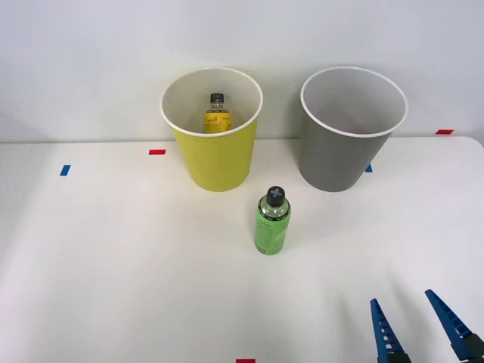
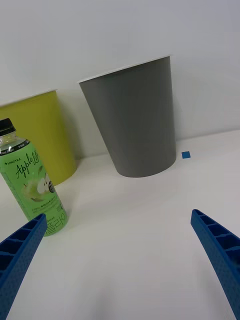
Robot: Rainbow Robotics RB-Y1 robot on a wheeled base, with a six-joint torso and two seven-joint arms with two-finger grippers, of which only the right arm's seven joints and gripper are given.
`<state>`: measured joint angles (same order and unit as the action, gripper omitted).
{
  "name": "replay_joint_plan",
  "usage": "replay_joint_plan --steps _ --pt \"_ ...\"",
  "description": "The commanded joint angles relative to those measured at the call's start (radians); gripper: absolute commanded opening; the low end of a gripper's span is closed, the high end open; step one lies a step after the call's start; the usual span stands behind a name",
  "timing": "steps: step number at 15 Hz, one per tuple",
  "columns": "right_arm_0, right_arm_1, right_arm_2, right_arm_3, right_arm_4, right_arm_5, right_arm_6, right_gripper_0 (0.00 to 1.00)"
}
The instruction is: Put cans in the gray bin, plastic bottles in the light green bin
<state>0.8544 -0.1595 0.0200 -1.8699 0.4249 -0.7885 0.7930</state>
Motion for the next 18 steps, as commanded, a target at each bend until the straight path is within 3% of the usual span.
replay_joint_plan --steps 1,12,15,18 --pt "0.000 0.000 0.000 0.000 0.000 0.000 0.000 1.00" --pt "0.000 0.000 0.000 0.000 0.000 0.000 0.000 1.00" --pt "-0.006 -0.018 0.048 0.052 -0.034 0.014 0.006 1.00" --pt "-0.023 -0.087 0.103 0.018 -0.058 0.008 0.032 1.00"
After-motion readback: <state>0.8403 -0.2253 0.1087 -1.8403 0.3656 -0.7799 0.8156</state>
